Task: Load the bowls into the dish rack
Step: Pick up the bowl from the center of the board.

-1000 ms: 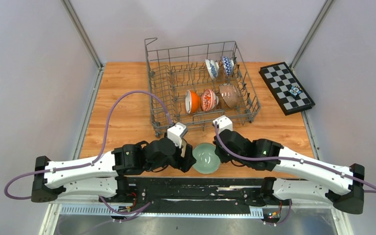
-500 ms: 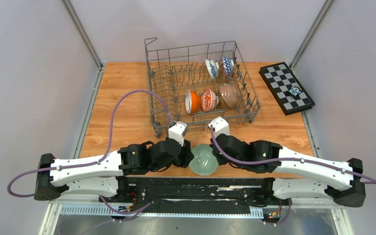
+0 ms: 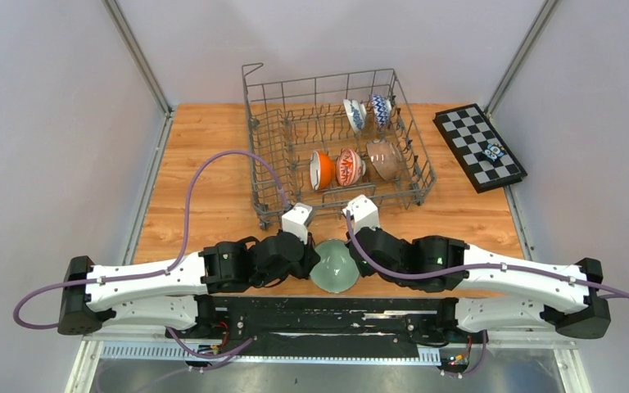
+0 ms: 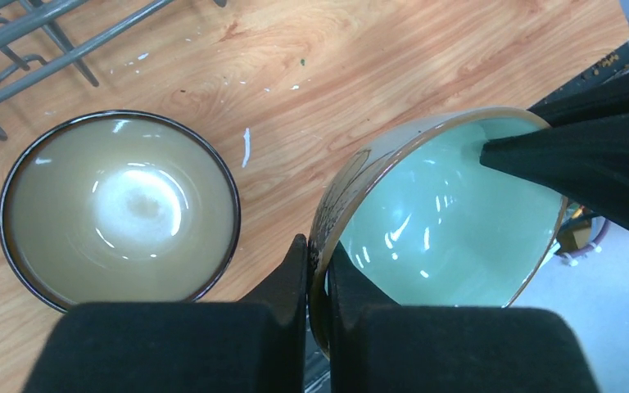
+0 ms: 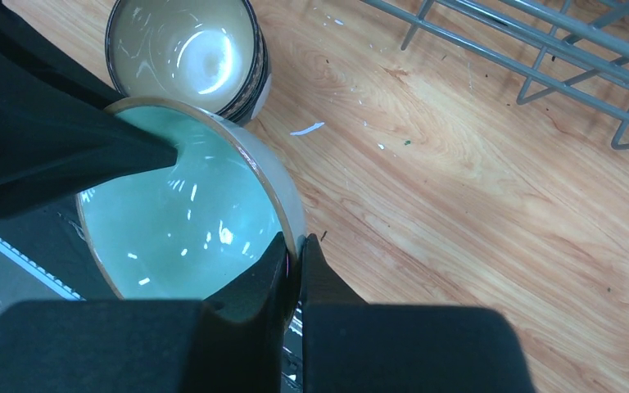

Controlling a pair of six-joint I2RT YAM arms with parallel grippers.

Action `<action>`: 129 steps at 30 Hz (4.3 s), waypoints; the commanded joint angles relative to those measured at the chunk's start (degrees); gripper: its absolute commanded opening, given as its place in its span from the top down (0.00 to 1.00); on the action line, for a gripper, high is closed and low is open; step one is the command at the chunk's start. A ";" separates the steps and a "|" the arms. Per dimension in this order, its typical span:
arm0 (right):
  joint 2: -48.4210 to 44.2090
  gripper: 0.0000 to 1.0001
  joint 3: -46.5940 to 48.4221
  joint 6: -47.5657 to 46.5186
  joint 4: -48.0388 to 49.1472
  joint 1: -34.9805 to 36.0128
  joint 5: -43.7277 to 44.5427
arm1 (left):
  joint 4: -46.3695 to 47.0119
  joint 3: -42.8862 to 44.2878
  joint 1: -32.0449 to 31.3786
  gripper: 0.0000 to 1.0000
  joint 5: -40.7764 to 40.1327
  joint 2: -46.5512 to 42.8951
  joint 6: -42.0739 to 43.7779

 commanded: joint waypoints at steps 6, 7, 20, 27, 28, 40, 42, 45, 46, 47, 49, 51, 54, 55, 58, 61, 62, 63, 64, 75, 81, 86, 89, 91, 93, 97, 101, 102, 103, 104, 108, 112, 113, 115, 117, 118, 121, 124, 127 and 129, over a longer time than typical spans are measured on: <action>-1.26 0.95 2.62 0.57 0.65 1.31 2.78 | 2.51 -1.95 -0.48 1.00 -0.99 -2.18 0.59; -1.67 0.94 2.39 0.44 0.87 1.32 2.77 | 2.79 -2.19 -0.49 1.00 -1.33 -2.63 0.70; -13.07 0.35 -4.96 -2.07 12.10 1.34 -1.77 | 9.74 -6.49 5.32 1.00 4.38 -10.59 5.63; -16.28 0.14 -6.64 -2.78 17.17 1.18 -6.06 | 14.31 -9.66 11.11 1.00 11.12 -16.58 7.11; -16.37 0.11 -6.66 -2.93 17.89 1.19 -6.86 | 14.95 -9.98 11.80 1.00 11.96 -17.20 7.23; -14.47 0.00 -8.65 2.01 24.64 -0.25 -11.14 | 32.20 -18.55 23.52 1.00 29.93 -22.71 0.49; -14.40 0.00 -9.69 2.93 26.34 -0.58 -12.00 | 34.30 -19.65 24.75 1.00 31.86 -23.60 -0.49; -14.59 0.00 -10.94 3.75 28.89 -0.69 -12.23 | 36.87 -20.89 26.09 1.00 33.43 -24.96 -1.65; -14.78 0.00 -11.46 3.96 29.80 -0.68 -12.17 | 38.06 -21.31 26.46 1.00 33.99 -25.41 -2.23; -14.96 0.00 -11.98 4.17 30.69 -0.72 -11.98 | 38.71 -21.71 26.87 1.00 34.55 -25.86 -2.69; -15.31 0.00 -12.80 4.30 32.27 -0.81 -11.91 | 41.21 -22.62 27.73 1.00 35.54 -26.53 -4.02; -15.44 0.00 -13.09 4.59 33.42 -0.90 -11.97 | 43.72 -23.61 28.35 1.00 36.67 -27.16 -5.29; -15.14 0.00 -13.17 4.55 34.62 -1.04 -12.35 | 46.81 -24.71 28.99 1.00 37.85 -27.33 -6.86; -15.04 0.00 -13.11 4.60 35.02 -1.10 -12.50 | 48.08 -25.19 29.07 1.00 38.20 -27.33 -7.42; -14.90 0.00 -13.28 4.43 36.69 -1.15 -13.18 | 50.10 -25.98 29.44 1.00 38.77 -27.12 -8.45; -14.82 0.00 -13.38 4.24 38.11 -1.15 -13.87 | 50.58 -26.21 29.55 1.00 39.00 -27.06 -8.82; -14.77 0.00 -13.45 4.06 38.64 -1.17 -14.11 | 50.55 -26.22 29.58 1.00 39.01 -27.06 -8.75; -14.74 0.00 -13.47 3.99 39.02 -1.19 -14.30 | 50.51 -26.26 29.58 1.00 38.89 -27.20 -8.75; -14.73 0.00 -13.47 3.94 39.35 -1.15 -14.47 | 50.42 -26.35 29.60 1.00 38.70 -27.35 -8.74; -15.06 0.04 -13.65 4.04 43.17 -1.14 -17.04 | 50.91 -27.47 29.76 1.00 37.39 -28.49 -9.27; -14.99 0.07 -13.57 4.10 44.74 -1.13 -18.00 | 51.60 -27.55 29.82 1.00 37.18 -28.21 -9.54; -14.44 0.08 -13.30 4.03 44.74 -1.13 -18.33 | 52.35 -27.45 30.00 1.00 37.16 -27.79 -9.70; -14.06 0.09 -13.30 4.04 44.61 -1.17 -18.32 | 52.86 -27.13 30.02 1.00 37.21 -27.23 -9.71; -13.87 0.10 -13.30 4.12 44.61 -1.20 -18.40 | 53.40 -26.98 30.10 1.00 37.33 -26.77 -9.87; -13.77 0.10 -13.20 3.96 44.61 -1.14 -18.49 | 53.68 -26.69 30.10 1.00 37.43 -26.40 -9.97; -13.81 0.13 -13.21 3.76 44.86 -1.17 -18.58 | 54.13 -26.23 30.11 1.00 37.69 -25.47 -9.98; -13.65 0.15 -13.09 3.55 45.12 -1.17 -18.67 | 54.57 -25.96 30.11 1.00 37.76 -24.81 -10.03; -13.53 0.16 -13.04 3.51 45.14 -1.20 -18.74 | 54.76 -25.90 30.09 1.00 37.78 -24.72 -10.06; -13.42 0.21 -12.91 3.38 45.21 -1.13 -18.91 | 54.83 -25.87 30.14 1.00 37.86 -24.60 -10.14; -13.32 0.32 -12.75 3.03 45.35 -1.17 -19.09 | 54.89 -25.85 30.11 1.00 38.01 -24.46 -10.15; -13.06 0.97 -12.33 2.45 45.19 -1.14 -18.52 | 54.86 -25.93 30.09 1.00 38.56 -24.02 -10.32; -13.23 0.98 -12.17 1.97 45.65 -1.13 -18.07 | 53.71 -25.82 30.11 0.99 38.58 -24.12 -10.09; -13.25 0.98 -12.08 1.80 45.67 -1.14 -17.94 | 53.22 -25.72 30.10 0.97 38.50 -24.12 -10.07; -13.19 0.98 -11.84 1.62 45.70 -1.19 -17.69 | 52.18 -25.54 30.09 0.91 38.24 -24.15 -9.91; -13.28 0.98 -11.57 1.25 45.68 -1.18 -17.33 | 51.10 -25.48 30.12 0.88 37.70 -24.31 -9.81; -13.24 0.98 -11.39 1.14 45.78 -1.17 -17.02 | 50.59 -25.51 30.11 0.84 37.43 -24.28 -9.88; -13.48 0.98 -10.75 0.50 45.60 -1.12 -16.62 | 49.38 -25.69 30.13 0.75 36.96 -24.41 -9.97; -13.37 0.98 -9.87 -0.18 45.41 -1.19 -16.42 | 47.46 -25.46 30.18 0.62 36.35 -24.37 -9.69; -13.26 0.98 -8.84 -0.88 45.02 -1.16 -16.15 | 46.24 -25.34 30.20 0.53 36.19 -24.20 -9.45; -13.23 0.98 -8.42 -1.28 44.93 -1.15 -15.90 | 45.51 -25.28 30.20 0.47 36.12 -24.23 -9.49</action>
